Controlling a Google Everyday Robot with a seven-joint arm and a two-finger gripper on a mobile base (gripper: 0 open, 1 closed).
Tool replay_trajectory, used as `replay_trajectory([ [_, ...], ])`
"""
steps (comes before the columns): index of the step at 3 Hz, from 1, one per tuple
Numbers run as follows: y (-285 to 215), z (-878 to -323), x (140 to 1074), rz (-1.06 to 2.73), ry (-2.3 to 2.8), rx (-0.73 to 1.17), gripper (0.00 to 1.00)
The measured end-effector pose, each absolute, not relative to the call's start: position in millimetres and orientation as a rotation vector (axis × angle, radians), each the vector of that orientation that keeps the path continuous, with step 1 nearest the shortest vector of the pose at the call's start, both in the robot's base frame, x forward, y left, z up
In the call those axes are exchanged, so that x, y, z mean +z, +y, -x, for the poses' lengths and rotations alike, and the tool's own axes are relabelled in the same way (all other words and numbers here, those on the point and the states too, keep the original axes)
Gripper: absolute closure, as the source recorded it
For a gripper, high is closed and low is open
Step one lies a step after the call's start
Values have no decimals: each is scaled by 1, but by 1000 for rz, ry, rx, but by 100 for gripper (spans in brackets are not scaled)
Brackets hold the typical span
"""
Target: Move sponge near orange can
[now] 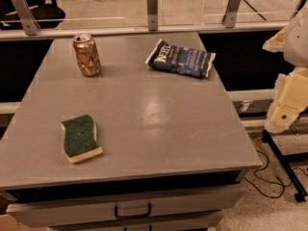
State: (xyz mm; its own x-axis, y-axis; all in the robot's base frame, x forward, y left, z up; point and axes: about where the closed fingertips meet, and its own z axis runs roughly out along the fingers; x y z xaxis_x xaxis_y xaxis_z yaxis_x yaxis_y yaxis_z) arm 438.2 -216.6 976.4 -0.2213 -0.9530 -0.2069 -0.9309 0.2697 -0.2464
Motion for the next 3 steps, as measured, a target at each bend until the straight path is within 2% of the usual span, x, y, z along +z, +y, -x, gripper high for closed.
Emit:
replay_trajectory([
  [2,-213,-440,977,1720,2214,-80,0],
  [3,-165,-449,961,1799,2088,57,0],
])
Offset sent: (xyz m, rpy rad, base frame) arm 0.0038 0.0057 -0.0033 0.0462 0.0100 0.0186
